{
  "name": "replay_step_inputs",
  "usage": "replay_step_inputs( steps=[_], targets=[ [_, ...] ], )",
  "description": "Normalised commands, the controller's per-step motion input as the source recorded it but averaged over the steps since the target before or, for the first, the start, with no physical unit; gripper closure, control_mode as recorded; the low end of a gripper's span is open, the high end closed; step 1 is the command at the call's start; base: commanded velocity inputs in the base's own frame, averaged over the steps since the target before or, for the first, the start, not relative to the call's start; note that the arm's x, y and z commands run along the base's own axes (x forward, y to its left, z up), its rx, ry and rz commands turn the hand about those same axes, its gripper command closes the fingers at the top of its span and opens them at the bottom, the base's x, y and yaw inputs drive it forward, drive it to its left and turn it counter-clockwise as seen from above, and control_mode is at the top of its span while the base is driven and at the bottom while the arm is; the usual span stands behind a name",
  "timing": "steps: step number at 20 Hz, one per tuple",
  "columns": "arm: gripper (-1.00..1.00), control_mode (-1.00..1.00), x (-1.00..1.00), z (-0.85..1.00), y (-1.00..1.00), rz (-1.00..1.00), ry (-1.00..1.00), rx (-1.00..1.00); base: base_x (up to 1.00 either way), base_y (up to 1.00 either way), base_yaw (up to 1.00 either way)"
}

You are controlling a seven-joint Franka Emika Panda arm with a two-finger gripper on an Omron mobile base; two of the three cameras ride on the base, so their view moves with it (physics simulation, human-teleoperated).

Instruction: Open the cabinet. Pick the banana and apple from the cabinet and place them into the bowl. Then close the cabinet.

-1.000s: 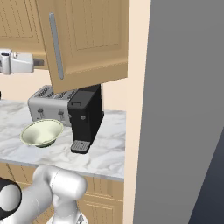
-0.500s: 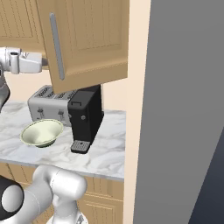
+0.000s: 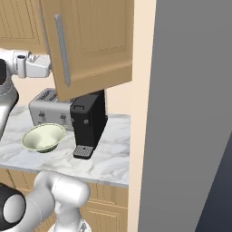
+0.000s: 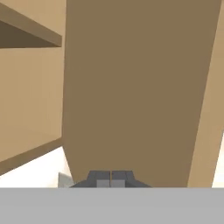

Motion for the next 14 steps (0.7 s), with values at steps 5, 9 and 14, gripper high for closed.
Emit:
replay_step_inputs(
  steps=[5,9,14],
  targets=[
    [1.0,-1.0,-0.25,0.0,-0.45,-0.12,0.0,-0.01,0.0,0.0,0.0],
    [1.0,-1.0,-0.31,0.0,-0.49,-0.12,0.0,0.0,0.0,0.0,0.0],
    [1.0,-1.0,-0.32,0.0,-0.5,-0.11,0.0,0.0,0.0,0.0,0.0]
  ],
)
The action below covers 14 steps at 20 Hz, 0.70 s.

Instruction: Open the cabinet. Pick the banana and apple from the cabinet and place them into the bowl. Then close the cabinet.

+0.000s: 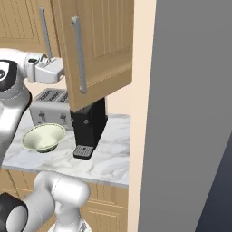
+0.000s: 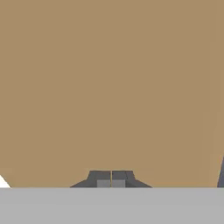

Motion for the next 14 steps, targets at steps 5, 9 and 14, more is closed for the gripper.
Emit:
replay_step_inputs(
  steps=[5,9,14],
  targets=[
    [1.0,-1.0,-0.17,0.0,-0.46,-0.08,0.0,0.0,0.0,0.0,0.0],
    [1.0,-1.0,-0.02,0.0,-0.38,-0.05,0.0,0.0,0.0,0.0,0.0],
    [1.0,-1.0,0.0,0.0,-0.36,-0.03,0.0,0.0,0.0,0.0,0.0]
  ],
)
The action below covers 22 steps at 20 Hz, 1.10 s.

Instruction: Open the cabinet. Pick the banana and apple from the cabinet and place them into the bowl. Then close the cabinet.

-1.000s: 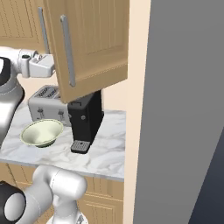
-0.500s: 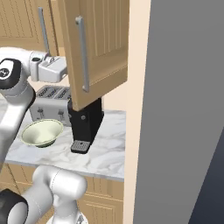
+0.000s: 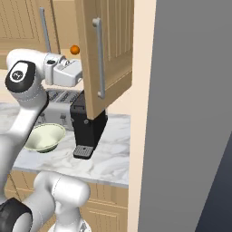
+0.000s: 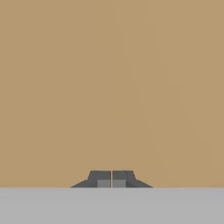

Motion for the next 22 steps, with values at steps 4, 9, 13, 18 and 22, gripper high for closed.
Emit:
replay_step_inputs(
  steps=[4,9,13,18,22],
  targets=[
    [1.0,-1.0,0.0,0.0,-0.37,-0.03,0.0,0.0,0.0,0.0,0.0],
    [1.0,-1.0,0.0,0.0,-0.26,-0.01,0.0,0.0,0.0,0.0,0.0],
    [1.0,-1.0,0.0,-0.02,-0.09,0.0,0.0,0.0,0.0,0.0,0.0],
    [1.0,-1.0,0.01,0.0,0.09,0.0,-0.09,0.0,0.0,0.0,0.0],
    [1.0,-1.0,0.14,0.0,0.46,0.08,-0.16,0.0,0.0,0.0,0.0]
  ],
)
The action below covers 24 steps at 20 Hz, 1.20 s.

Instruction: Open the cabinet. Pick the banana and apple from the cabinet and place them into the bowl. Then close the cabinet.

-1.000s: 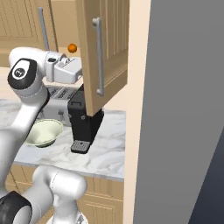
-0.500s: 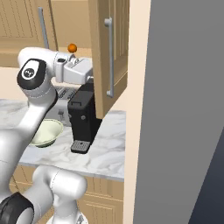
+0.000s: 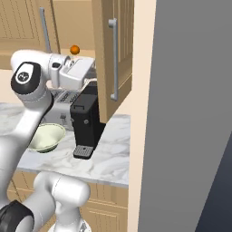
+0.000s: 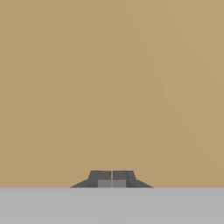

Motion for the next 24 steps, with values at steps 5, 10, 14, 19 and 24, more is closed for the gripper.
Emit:
replay_step_inputs(
  steps=[5,10,14,19,24],
  targets=[
    [1.0,-1.0,0.38,0.0,0.63,0.24,-0.06,0.0,0.0,0.0,0.0],
    [1.0,-1.0,0.23,0.0,0.56,0.27,-0.02,0.0,0.0,0.0,0.0],
    [1.0,-1.0,0.27,0.0,0.54,0.29,0.0,0.0,0.0,0.0,0.0],
    [1.0,-1.0,0.35,-0.05,0.55,0.33,-0.01,0.0,0.0,0.0,0.0],
    [1.0,-1.0,0.22,-0.08,0.51,0.27,-0.07,0.0,0.0,0.0,0.0]
  ],
)
